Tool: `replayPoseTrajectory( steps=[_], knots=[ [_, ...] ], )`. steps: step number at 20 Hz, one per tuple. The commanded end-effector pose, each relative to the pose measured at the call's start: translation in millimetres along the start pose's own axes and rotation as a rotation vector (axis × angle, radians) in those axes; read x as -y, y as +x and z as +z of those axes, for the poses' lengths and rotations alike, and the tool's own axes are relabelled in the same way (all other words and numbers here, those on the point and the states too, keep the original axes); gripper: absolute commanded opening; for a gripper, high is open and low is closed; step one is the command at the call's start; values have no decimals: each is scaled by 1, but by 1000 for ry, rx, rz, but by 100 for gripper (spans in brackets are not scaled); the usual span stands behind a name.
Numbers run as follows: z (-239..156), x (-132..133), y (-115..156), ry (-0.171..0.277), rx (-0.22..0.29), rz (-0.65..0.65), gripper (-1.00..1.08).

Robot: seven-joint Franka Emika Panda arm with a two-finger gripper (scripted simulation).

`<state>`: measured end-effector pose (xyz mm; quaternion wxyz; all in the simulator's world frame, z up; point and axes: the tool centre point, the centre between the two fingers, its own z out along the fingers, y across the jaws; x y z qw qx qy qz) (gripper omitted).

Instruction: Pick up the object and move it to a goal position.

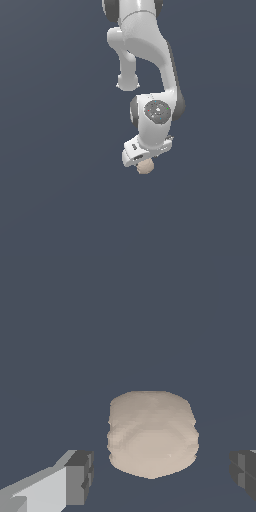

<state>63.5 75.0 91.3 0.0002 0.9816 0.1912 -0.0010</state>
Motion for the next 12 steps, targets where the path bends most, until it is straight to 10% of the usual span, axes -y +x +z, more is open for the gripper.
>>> replayPoseTrajectory(
  steps=[1,12],
  knots=[
    [1,0,0,0,0,0,100],
    [47,1,0,0,-2,-4,100]
  ],
)
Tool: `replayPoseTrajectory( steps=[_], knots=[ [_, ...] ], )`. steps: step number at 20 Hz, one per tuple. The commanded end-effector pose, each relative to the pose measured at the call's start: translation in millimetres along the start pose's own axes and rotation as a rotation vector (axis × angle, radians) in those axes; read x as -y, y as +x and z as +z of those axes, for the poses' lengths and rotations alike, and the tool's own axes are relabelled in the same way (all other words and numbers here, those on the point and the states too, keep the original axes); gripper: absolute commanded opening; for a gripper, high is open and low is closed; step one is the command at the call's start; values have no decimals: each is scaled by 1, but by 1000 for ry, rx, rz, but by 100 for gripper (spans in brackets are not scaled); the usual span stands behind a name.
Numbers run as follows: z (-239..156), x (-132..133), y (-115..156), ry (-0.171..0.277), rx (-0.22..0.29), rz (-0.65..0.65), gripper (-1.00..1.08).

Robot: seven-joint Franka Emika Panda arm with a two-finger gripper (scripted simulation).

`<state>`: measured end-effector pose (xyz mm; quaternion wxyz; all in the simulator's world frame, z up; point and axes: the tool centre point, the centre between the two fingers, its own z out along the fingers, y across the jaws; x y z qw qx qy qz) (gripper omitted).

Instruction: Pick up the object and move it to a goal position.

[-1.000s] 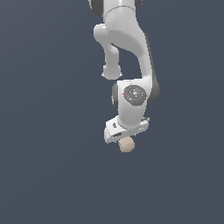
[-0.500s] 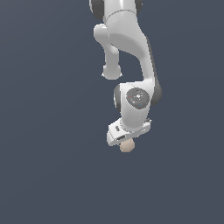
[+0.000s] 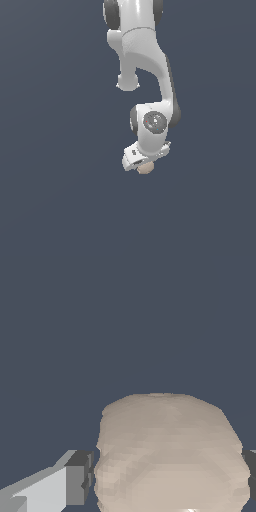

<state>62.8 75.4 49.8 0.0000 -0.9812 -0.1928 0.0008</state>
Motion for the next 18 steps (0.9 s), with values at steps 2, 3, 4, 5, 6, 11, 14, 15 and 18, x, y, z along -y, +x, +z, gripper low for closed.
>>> replayPoseTrajectory(
  steps=[2,3,4,5,6,11,14,15,18],
  knots=[
    [9,0,1,0,-1,-1,100],
    [9,0,1,0,-1,-1,100],
    [9,-1,2,0,-1,-1,100],
    [9,-1,2,0,-1,-1,100],
    [9,-1,2,0,-1,-1,-100],
    [9,-1,2,0,-1,-1,-100],
    [9,-1,2,0,-1,-1,-100],
    [9,-1,2,0,-1,-1,-100],
    [8,0,1,0,-1,-1,-100]
  ],
)
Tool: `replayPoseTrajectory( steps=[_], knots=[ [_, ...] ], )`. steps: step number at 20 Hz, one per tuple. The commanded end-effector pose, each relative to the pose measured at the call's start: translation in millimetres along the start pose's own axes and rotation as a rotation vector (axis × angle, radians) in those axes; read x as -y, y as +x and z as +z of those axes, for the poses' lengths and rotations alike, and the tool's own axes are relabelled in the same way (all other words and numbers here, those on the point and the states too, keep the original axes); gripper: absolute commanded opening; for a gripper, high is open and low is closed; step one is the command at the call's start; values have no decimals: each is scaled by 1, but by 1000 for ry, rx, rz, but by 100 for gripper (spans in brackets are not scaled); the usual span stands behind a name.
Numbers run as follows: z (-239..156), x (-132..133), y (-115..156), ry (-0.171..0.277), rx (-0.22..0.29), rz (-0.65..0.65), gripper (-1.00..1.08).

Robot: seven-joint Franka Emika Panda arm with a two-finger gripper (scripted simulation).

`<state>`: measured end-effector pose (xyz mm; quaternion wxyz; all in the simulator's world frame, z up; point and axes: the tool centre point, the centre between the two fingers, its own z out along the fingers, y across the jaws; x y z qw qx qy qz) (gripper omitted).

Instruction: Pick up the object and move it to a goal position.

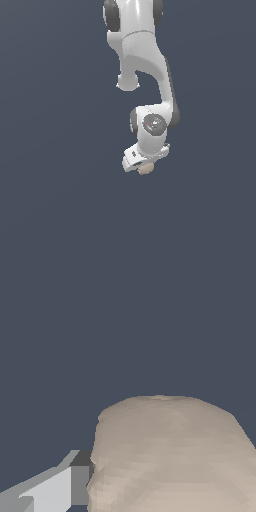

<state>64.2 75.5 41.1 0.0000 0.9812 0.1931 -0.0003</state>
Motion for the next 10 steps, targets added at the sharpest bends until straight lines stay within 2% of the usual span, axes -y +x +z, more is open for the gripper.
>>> replayPoseTrajectory(
  steps=[1,10],
  knots=[
    [-1,0,-1,0,0,0,-100],
    [-19,9,-15,0,0,0,-100]
  ],
)
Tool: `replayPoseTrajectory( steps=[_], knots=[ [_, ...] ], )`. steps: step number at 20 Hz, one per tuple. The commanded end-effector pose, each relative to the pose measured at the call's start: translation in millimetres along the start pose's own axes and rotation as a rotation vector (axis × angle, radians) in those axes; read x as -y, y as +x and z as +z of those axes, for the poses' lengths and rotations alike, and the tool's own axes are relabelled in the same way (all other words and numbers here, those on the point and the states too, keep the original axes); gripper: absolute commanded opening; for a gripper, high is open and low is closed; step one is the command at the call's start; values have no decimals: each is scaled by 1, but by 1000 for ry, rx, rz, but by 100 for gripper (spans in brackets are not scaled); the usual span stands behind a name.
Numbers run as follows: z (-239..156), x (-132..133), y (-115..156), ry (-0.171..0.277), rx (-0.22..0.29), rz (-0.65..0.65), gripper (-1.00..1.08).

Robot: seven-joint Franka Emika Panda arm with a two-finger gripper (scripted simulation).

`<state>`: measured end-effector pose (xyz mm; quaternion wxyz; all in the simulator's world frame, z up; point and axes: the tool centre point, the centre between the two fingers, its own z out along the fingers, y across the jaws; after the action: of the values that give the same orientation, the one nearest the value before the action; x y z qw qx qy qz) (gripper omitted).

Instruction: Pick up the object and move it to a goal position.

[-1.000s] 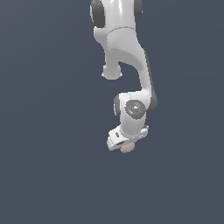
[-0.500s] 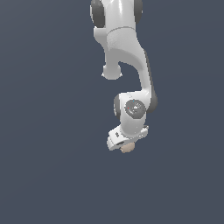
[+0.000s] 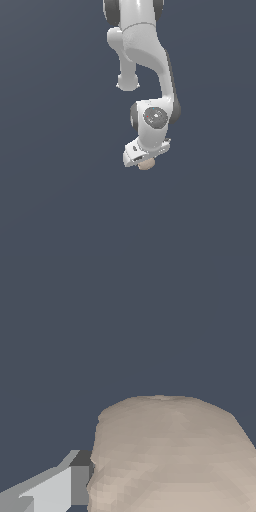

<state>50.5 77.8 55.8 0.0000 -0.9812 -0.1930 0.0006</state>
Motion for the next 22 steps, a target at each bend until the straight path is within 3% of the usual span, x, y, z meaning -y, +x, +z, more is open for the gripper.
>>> replayPoseTrajectory(
  steps=[1,22],
  knots=[
    [-8,4,-6,0,-1,0,-100],
    [-104,50,-77,-1,-1,0,-100]
  ],
)
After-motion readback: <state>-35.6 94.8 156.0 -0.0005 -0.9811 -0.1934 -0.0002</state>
